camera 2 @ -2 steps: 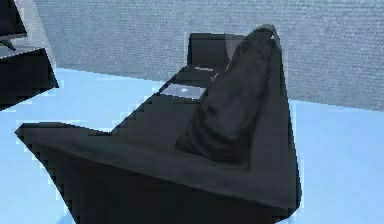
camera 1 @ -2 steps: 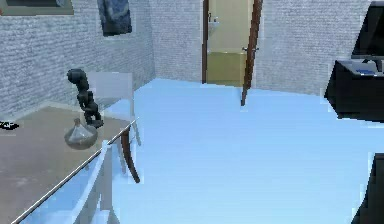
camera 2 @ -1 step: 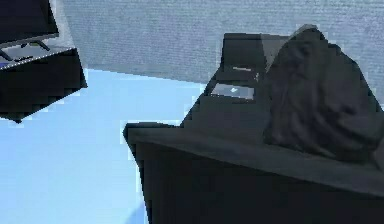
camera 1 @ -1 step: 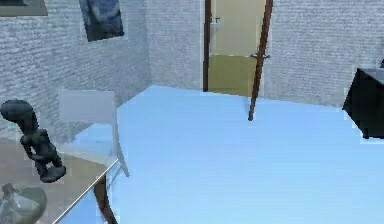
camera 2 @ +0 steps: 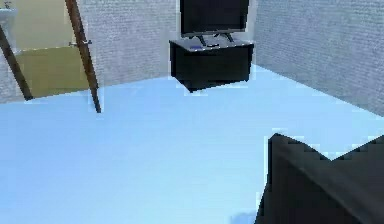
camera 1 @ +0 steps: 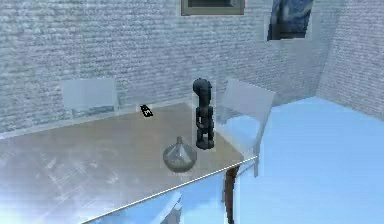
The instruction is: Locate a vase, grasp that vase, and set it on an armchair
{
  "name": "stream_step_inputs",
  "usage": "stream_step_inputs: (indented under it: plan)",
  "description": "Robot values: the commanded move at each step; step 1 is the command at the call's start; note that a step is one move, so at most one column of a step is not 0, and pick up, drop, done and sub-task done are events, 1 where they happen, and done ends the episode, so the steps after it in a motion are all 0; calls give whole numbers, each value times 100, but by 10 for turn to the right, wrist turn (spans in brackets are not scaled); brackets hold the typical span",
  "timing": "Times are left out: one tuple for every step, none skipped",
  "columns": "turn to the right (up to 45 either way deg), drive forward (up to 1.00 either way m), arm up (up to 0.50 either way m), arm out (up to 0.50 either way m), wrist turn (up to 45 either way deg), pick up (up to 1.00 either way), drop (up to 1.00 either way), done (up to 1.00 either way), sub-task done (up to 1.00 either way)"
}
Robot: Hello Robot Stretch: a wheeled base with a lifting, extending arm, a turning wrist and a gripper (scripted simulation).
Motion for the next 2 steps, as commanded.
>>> stream_step_inputs:
  plan:
    - [-450,0,0,0,0,0,0,0,0]
    - [-450,0,0,0,0,0,0,0,0]
